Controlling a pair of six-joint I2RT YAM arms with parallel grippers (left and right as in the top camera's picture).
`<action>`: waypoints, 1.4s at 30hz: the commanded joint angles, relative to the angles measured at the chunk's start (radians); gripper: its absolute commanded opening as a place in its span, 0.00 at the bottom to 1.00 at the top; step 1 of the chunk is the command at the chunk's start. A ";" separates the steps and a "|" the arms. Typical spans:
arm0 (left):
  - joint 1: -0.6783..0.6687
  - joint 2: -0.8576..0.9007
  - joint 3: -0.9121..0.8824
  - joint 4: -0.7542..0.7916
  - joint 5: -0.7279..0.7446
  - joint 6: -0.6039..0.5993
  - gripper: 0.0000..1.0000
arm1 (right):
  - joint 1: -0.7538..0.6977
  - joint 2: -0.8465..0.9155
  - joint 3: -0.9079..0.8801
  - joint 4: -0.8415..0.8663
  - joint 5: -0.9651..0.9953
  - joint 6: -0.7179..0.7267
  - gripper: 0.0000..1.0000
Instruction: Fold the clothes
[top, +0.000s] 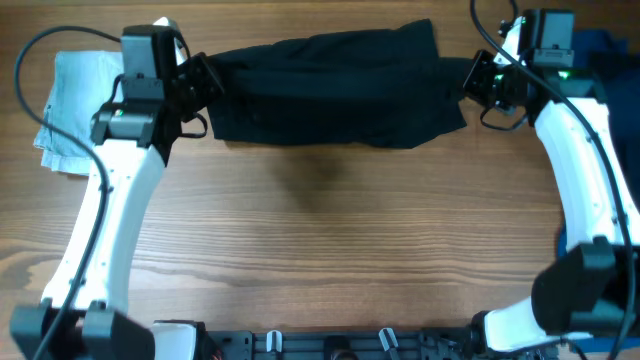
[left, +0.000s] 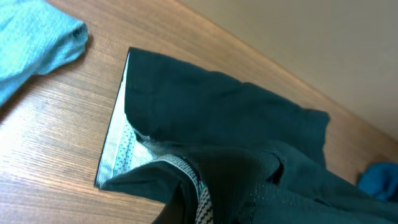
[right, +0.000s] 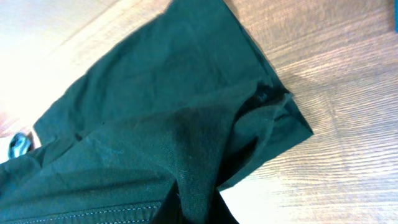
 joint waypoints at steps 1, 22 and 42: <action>0.028 0.091 0.019 0.031 -0.133 0.015 0.04 | -0.015 0.080 0.021 0.008 0.055 0.059 0.04; 0.028 0.273 0.019 0.123 -0.241 -0.008 0.04 | -0.001 0.114 0.100 -0.056 0.130 0.137 0.04; 0.028 0.005 0.019 -0.010 -0.237 -0.012 0.04 | -0.001 0.108 0.443 -0.636 0.192 0.156 0.04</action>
